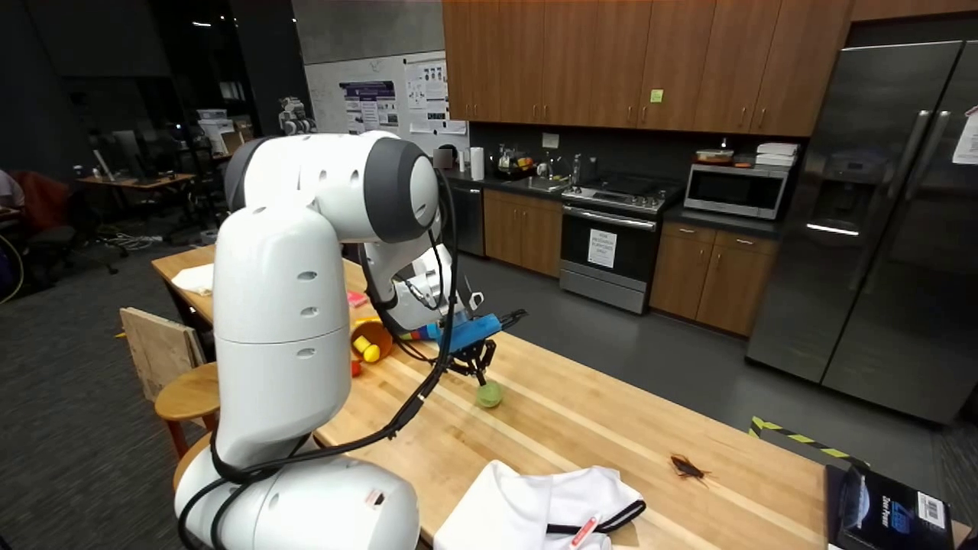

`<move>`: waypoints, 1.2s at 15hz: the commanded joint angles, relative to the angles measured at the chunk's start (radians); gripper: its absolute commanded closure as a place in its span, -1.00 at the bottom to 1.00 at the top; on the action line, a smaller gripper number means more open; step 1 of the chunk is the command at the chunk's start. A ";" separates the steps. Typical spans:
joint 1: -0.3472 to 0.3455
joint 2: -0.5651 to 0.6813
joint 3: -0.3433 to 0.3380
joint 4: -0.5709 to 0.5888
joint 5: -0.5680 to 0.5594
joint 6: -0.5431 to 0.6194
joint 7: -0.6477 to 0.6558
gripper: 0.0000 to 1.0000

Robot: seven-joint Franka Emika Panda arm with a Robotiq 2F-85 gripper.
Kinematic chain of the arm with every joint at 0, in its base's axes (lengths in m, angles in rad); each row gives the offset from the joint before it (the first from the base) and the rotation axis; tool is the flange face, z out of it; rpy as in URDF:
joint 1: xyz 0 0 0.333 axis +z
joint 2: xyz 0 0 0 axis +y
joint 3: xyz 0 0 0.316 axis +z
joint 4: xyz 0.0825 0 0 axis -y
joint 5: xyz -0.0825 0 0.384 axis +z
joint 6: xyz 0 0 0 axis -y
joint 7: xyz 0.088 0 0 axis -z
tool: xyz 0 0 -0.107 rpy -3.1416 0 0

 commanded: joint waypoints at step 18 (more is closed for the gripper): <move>-0.251 0.133 0.281 0.012 0.475 0.395 -0.555 1.00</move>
